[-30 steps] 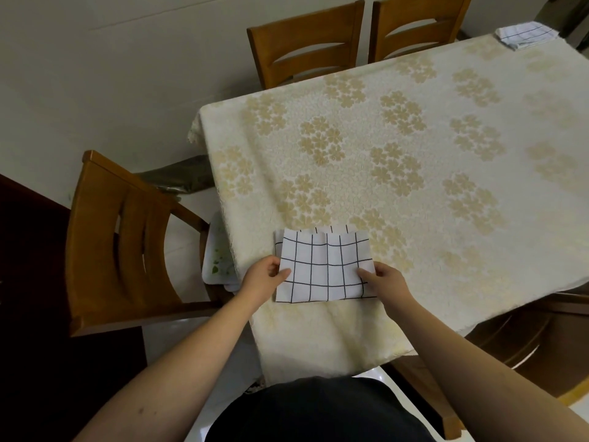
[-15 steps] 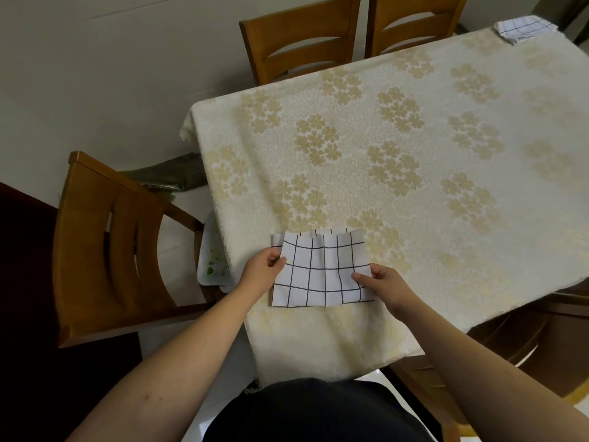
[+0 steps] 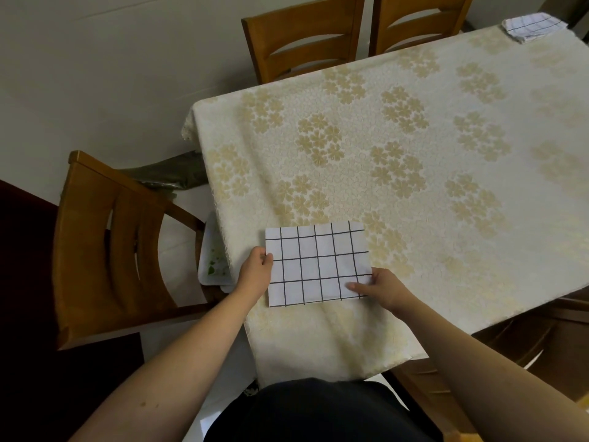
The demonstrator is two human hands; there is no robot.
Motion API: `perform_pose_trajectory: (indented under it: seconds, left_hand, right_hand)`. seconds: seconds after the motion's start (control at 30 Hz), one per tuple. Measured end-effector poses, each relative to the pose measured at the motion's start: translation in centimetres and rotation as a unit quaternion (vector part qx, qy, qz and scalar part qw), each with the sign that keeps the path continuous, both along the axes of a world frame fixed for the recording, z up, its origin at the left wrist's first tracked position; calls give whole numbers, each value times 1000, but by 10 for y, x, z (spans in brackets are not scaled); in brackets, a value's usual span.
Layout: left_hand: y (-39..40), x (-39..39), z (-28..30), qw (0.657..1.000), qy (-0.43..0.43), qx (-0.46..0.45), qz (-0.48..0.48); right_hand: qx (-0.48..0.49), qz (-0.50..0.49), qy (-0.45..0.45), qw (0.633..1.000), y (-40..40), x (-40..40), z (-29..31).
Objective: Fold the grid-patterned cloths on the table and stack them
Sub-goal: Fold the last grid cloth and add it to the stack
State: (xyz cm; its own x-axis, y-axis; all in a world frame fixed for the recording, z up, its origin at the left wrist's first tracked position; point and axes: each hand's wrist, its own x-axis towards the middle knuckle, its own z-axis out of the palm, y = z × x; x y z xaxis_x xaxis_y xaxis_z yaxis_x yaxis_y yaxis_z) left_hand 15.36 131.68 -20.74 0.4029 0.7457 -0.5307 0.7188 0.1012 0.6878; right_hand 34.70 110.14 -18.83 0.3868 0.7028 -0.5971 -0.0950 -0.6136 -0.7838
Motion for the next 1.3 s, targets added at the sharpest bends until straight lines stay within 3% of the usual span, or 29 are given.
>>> perform_pose_trajectory:
  seconds: [0.2, 0.4, 0.53, 0.67, 0.8, 0.9, 1.0, 1.13, 1.3]
  left_hand:
    - [-2, 4, -3, 998, 30, 50, -7]
    - [-5, 2, -6, 996, 22, 87, -20]
    - [-8, 0, -1, 997, -26, 61, -50]
    - [-11, -3, -3, 997, -13, 56, -56]
    - [-19, -11, -4, 994, -2, 96, -58]
    - [-31, -16, -3, 966, 2, 234, -108]
    - [-45, -18, -6, 910, 5, 329, -253]
    - [-59, -23, -19, 842, 89, 339, -409]
    - [-61, -35, -30, 827, 167, 321, -431]
  right_hand:
    - [-91, 6, -174, 980, 1, -5, -4]
    - [-137, 43, -216, 966, -2, -11, -8]
    - [-144, -17, -234, 961, -5, -22, -10]
    - [-130, -81, -231, 961, -5, -32, -14]
    - [-111, -107, -396, 905, 2, -36, -19]
    - [-6, -3, -499, 867, 12, -45, -21]
    - [41, 150, -538, 828, 26, -58, -27]
    - [56, 272, -528, 803, 41, -73, -38]
    - [-51, 319, -490, 810, 34, -68, -48]
